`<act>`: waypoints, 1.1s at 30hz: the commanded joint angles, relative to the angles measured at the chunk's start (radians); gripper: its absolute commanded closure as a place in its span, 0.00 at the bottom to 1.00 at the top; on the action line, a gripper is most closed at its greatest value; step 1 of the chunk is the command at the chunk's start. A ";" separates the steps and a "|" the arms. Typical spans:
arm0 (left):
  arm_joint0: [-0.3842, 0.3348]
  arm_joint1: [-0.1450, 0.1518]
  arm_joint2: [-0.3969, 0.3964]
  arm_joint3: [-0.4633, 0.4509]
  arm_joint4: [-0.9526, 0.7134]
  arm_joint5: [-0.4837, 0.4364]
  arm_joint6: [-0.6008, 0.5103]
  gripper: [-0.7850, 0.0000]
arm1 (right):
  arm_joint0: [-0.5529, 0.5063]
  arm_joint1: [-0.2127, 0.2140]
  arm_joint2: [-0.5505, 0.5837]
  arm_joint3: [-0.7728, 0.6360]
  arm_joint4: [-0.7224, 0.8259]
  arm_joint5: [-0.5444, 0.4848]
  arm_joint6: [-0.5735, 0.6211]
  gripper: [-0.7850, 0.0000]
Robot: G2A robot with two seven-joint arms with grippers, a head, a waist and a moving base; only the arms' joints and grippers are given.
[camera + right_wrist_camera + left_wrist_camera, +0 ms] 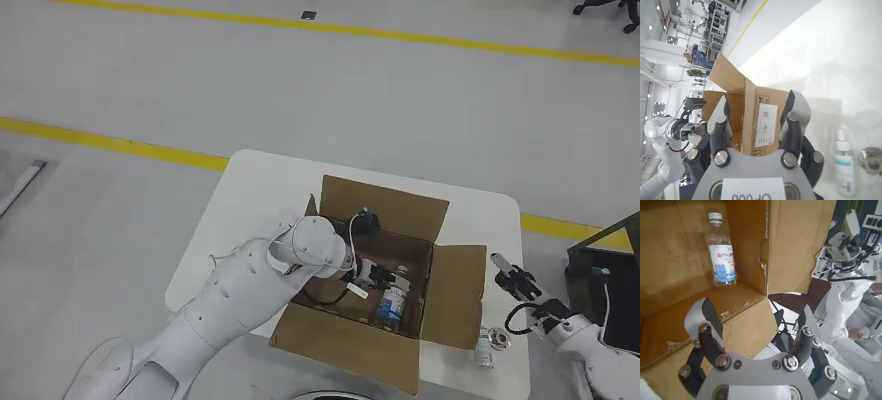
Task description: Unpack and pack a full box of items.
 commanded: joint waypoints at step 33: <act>0.239 0.203 -0.378 -0.421 0.355 0.056 -0.135 0.00 | -0.048 0.025 -0.026 -0.020 -0.713 -0.017 0.132 1.00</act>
